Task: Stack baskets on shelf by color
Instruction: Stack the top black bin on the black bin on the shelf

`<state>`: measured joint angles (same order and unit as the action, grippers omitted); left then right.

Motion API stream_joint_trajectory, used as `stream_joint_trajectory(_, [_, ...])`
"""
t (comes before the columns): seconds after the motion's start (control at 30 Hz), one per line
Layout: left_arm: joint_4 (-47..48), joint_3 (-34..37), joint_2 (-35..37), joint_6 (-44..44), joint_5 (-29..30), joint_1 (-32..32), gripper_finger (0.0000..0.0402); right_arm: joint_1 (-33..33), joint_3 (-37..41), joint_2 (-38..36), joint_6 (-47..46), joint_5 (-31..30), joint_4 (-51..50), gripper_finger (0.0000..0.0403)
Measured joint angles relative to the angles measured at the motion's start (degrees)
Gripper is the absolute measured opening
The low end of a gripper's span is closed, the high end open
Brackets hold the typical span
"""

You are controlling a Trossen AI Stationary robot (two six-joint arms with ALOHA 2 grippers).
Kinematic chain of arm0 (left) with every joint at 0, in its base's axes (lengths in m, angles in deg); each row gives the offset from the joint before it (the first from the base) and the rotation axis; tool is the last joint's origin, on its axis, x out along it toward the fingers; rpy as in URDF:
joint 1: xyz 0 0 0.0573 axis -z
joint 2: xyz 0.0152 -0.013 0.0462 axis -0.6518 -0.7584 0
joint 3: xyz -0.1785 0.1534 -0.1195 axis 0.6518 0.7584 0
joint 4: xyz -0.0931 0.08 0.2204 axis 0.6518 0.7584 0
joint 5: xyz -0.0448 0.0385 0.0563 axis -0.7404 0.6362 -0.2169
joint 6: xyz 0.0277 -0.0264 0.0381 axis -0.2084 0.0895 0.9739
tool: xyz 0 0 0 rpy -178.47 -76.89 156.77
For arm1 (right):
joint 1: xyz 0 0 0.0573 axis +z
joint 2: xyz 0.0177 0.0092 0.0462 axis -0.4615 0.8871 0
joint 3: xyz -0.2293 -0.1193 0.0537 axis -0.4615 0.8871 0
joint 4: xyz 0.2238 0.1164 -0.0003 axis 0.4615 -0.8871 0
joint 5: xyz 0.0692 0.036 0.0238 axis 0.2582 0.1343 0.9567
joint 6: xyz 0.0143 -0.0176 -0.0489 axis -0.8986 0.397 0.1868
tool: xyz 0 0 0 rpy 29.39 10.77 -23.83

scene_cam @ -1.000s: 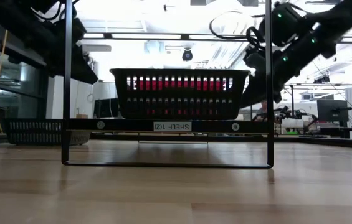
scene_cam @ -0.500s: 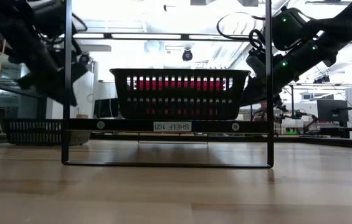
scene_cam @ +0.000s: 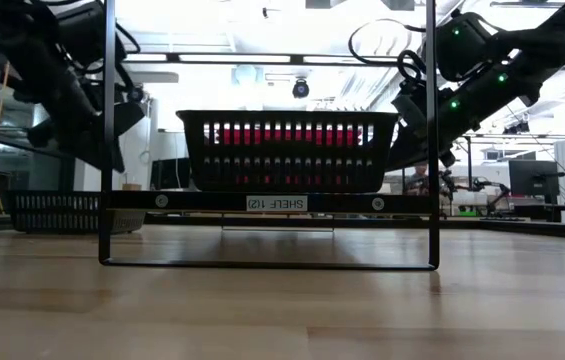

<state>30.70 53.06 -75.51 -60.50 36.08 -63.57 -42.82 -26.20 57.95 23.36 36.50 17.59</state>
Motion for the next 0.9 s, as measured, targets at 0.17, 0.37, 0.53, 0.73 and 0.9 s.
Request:
stream_joint_trajectory(0.17, [-3.0, 0.0, 0.0, 1.7, 3.0, -0.2, 0.0116, 0.0, 0.0, 0.0, -0.4, -0.2, 0.0, 0.0])
stream_joint_trajectory(0.37, [-0.3, -0.1, 0.0, 2.3, 1.3, -3.5, 0.0147, 0.0, 0.0, 0.0, -1.8, -0.2, 0.0, 0.0])
stream_joint_trajectory(0.53, [6.1, -5.2, -1.1, 3.6, -4.8, -7.2, 0.0191, 0.0, 0.0, 0.0, -1.5, -1.8, 0.0, 0.0])
stream_joint_trajectory(0.73, [18.4, -16.3, -4.6, 4.3, -4.3, -8.8, 0.0223, 0.0, 0.0, 2.9, -2.9, -4.9, 0.1, 0.0])
stream_joint_trajectory(0.9, [36.8, -22.7, -8.6, -2.0, -4.9, -9.0, 0.0225, 0.0, 0.0, 8.2, -4.4, -5.1, 1.5, 0.0])
